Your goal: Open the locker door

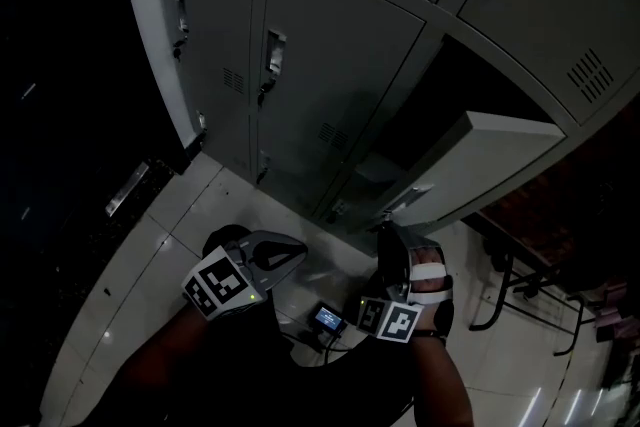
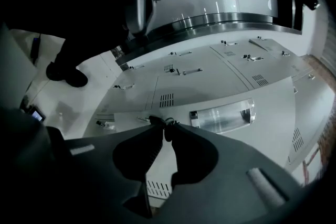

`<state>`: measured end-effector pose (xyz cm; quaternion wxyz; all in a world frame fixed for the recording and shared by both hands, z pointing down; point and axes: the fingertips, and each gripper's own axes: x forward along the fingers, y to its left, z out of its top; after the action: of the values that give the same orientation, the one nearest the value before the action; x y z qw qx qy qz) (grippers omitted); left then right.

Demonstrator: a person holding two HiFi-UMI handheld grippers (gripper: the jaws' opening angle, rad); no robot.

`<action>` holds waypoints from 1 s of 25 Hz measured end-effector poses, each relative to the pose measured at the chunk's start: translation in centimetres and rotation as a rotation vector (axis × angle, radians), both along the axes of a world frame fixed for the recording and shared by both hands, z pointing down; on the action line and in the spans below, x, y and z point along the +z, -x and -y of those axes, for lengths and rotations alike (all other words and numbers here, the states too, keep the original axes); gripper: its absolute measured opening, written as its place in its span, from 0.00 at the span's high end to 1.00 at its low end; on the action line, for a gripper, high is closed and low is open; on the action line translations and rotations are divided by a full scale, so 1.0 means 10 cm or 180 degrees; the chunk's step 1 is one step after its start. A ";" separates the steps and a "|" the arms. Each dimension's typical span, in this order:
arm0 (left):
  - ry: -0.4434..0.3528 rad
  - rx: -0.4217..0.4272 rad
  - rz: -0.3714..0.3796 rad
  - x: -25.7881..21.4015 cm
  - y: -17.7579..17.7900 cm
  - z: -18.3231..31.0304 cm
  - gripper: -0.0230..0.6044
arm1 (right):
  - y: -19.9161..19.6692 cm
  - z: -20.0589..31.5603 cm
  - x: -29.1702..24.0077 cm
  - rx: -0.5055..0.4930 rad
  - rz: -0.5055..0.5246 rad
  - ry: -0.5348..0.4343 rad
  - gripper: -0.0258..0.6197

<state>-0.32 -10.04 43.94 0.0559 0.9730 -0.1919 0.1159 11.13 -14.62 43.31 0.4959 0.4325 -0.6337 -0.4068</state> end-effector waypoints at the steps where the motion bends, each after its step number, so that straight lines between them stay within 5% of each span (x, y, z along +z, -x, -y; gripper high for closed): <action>1: 0.0001 -0.0003 0.0009 0.00 0.00 0.00 0.95 | -0.04 -0.12 0.00 -0.0017 0.0020 0.0008 0.90; 10: 0.0021 -0.0011 0.0126 0.08 -0.01 0.01 0.95 | -0.62 -0.92 0.02 0.0097 -0.0093 0.0065 0.90; 25: 0.0032 -0.0004 0.0246 0.12 -0.05 0.01 0.95 | -1.46 -1.36 0.10 0.0588 -0.0244 0.0140 0.90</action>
<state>0.14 -10.17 45.16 0.0534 0.9674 -0.1938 0.1542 25.75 -1.04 44.32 0.5645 0.4623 -0.5804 -0.3616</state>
